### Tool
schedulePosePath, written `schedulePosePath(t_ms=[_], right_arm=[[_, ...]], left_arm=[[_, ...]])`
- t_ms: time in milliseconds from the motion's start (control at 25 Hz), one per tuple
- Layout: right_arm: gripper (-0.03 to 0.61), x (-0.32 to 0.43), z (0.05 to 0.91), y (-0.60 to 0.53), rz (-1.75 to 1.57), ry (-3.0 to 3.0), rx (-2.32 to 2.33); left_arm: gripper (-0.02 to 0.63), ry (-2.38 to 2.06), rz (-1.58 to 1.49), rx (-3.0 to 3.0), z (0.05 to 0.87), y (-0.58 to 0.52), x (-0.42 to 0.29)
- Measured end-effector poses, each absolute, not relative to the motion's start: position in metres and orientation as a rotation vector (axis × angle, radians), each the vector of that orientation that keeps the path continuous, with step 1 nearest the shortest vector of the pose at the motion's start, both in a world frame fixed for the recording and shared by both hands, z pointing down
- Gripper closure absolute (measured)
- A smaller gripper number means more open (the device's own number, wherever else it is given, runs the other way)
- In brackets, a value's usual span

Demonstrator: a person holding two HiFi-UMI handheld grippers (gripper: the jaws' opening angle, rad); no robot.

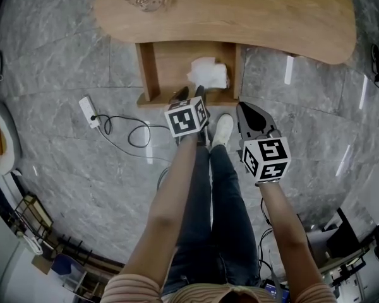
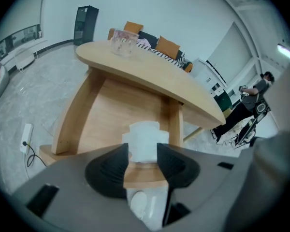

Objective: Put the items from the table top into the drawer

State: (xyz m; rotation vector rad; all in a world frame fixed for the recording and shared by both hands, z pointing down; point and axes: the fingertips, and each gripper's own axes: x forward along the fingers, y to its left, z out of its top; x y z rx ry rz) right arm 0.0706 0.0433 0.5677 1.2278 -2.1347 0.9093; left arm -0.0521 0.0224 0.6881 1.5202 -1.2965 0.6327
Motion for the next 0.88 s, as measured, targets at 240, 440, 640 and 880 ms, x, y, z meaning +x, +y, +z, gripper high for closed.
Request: schedulePosePath(t_ms=[240, 440, 640, 880], right_arm=[[0.571, 0.068, 0.530, 0.047, 0.892, -2.168, 1.291], [0.571, 0.060, 0.499, 0.049, 0.881, -2.196, 1.335], [0.570, 0.048, 0.462, 0.048, 0.851, -2.231, 1.358], [0.571, 0.042, 0.418, 0.043, 0.799, -2.276, 1.374]], left_arm=[[0.446, -1.308, 0.577, 1.606, 0.638, 0.024, -0.060], [0.446, -1.295, 0.534, 1.679, 0.595, 0.024, -0.062], [0.457, -1.279, 0.479, 1.767, 0.544, 0.022, -0.064], [0.522, -1.283, 0.395, 1.851, 0.485, 0.019, -0.068]])
